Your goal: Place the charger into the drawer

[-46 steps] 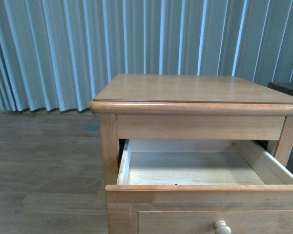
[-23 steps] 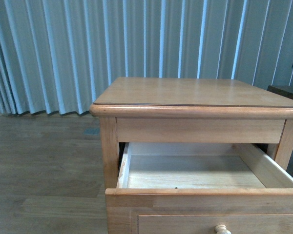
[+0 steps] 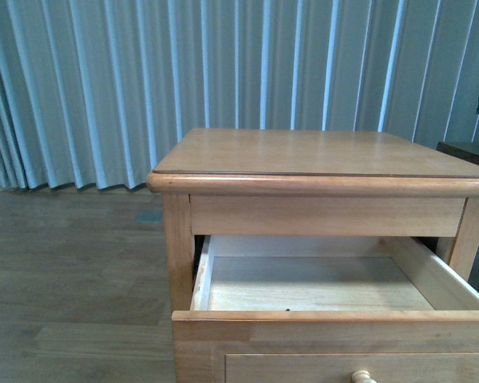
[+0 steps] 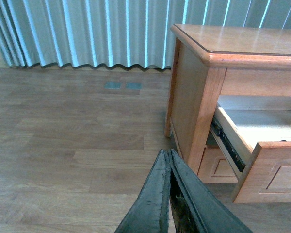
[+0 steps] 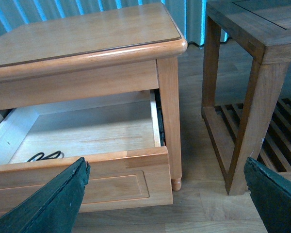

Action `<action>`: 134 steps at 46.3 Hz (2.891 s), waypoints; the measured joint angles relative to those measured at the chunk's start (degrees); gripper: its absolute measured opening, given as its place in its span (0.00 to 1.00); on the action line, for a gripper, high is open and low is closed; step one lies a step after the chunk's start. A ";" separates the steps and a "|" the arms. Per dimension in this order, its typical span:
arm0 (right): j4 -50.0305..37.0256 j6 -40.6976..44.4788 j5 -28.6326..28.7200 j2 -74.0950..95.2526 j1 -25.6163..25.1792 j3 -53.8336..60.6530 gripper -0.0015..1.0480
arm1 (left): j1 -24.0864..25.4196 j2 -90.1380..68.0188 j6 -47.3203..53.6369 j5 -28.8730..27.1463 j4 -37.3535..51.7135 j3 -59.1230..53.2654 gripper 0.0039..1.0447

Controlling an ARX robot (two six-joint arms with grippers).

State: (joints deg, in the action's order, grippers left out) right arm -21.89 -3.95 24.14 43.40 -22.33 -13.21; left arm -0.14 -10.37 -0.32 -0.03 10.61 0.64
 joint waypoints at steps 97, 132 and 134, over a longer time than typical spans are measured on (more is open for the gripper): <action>-5.86 21.77 -10.49 41.90 30.56 -12.74 0.92 | 0.00 10.12 0.11 0.02 -10.58 0.00 0.94; -11.39 17.38 -17.62 67.71 35.89 -34.64 0.92 | 0.00 10.12 0.11 0.02 -10.58 0.00 0.94; -11.54 16.79 -18.21 69.75 36.48 -37.24 0.92 | 0.00 10.12 0.11 0.02 -10.58 0.00 0.94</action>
State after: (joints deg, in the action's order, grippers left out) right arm -33.43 12.84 5.93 113.14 14.15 -50.46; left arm -0.14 -0.25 -0.21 -0.01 0.03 0.64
